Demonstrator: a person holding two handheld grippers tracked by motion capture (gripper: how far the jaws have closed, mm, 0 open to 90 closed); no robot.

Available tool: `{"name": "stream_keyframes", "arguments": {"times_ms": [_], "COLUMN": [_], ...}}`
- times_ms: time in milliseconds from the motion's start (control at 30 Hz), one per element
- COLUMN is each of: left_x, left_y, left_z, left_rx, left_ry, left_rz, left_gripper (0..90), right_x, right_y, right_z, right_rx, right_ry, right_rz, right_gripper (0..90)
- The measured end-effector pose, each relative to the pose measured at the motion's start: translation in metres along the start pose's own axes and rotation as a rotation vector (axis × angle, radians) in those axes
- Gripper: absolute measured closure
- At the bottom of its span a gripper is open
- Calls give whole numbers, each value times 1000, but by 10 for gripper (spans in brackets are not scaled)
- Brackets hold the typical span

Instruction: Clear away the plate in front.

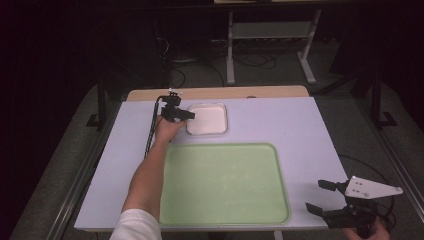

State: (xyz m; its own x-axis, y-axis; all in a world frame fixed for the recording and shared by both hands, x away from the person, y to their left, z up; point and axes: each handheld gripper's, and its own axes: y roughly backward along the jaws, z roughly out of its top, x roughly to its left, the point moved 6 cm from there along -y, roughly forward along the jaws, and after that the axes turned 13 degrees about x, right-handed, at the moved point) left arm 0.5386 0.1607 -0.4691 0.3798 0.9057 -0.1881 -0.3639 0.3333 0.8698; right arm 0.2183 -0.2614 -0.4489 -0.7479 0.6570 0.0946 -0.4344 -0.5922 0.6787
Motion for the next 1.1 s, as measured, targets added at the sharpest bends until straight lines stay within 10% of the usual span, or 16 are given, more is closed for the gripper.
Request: {"name": "stream_keyframes", "arguments": {"times_ms": [1100], "left_x": [8], "left_y": [-19], "left_z": [-6], "left_rx": [71], "left_ry": [125], "left_rz": [-18], "left_gripper": [807], "right_x": [0], "right_y": [-1], "right_z": [-1], "right_rx": [5], "right_ry": [-5], "right_rz": [4], "right_gripper": [140]}}
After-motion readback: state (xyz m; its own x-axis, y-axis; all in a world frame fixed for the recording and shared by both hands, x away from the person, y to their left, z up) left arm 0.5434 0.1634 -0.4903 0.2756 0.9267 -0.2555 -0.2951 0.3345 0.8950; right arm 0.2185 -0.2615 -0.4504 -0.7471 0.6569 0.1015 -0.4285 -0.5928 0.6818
